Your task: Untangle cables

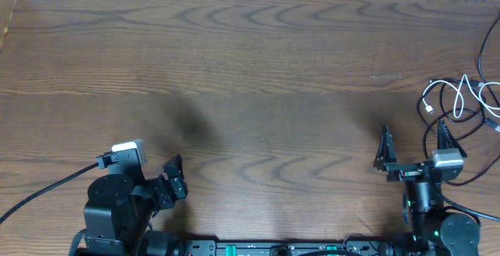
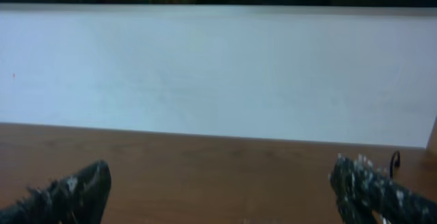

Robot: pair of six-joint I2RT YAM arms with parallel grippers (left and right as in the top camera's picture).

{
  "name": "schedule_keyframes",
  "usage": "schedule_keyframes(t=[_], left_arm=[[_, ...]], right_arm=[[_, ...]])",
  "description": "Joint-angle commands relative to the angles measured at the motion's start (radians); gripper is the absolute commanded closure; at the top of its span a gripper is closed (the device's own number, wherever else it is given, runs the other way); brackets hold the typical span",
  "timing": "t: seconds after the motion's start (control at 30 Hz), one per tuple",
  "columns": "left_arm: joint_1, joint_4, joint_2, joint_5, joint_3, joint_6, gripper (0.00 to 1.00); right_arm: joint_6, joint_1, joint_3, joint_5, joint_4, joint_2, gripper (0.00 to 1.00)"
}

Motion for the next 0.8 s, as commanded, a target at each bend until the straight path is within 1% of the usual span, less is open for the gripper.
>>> schedule_keyframes(t=[0.0, 0.1, 0.17, 0.4, 0.5, 0.6, 0.67, 0.77], left_arm=[[0.003, -0.002, -0.001, -0.003, -0.003, 0.013, 0.05], [0.003, -0.001, -0.001, -0.003, -0.003, 0.013, 0.05], [0.003, -0.001, -0.001, -0.003, -0.003, 0.013, 0.05], [0.003, -0.001, -0.001, -0.002, -0.003, 0.013, 0.05], [0.003, -0.001, -0.001, -0.002, -0.003, 0.013, 0.05], [0.003, -0.001, -0.001, -0.003, -0.003, 0.013, 0.05], [0.003, -0.002, -0.001, -0.003, -0.003, 0.013, 0.05], [0.003, -0.001, -0.001, -0.003, -0.003, 0.013, 0.05]], right_arm=[[-0.013, 0.004, -0.074, 0.021, 0.093, -0.006, 0.01], [-0.013, 0.004, -0.160, 0.039, 0.235, -0.006, 0.01], [-0.017, 0.004, -0.200, 0.054, 0.289, -0.007, 0.01], [-0.106, 0.002, -0.199, 0.072, 0.224, -0.007, 0.01], [-0.107, 0.002, -0.199, 0.070, 0.124, -0.007, 0.01], [-0.107, 0.002, -0.199, 0.038, -0.049, -0.007, 0.01], [-0.139, 0.002, -0.200, 0.020, -0.045, -0.007, 0.01], [-0.143, 0.002, -0.200, 0.019, -0.046, -0.007, 0.01]])
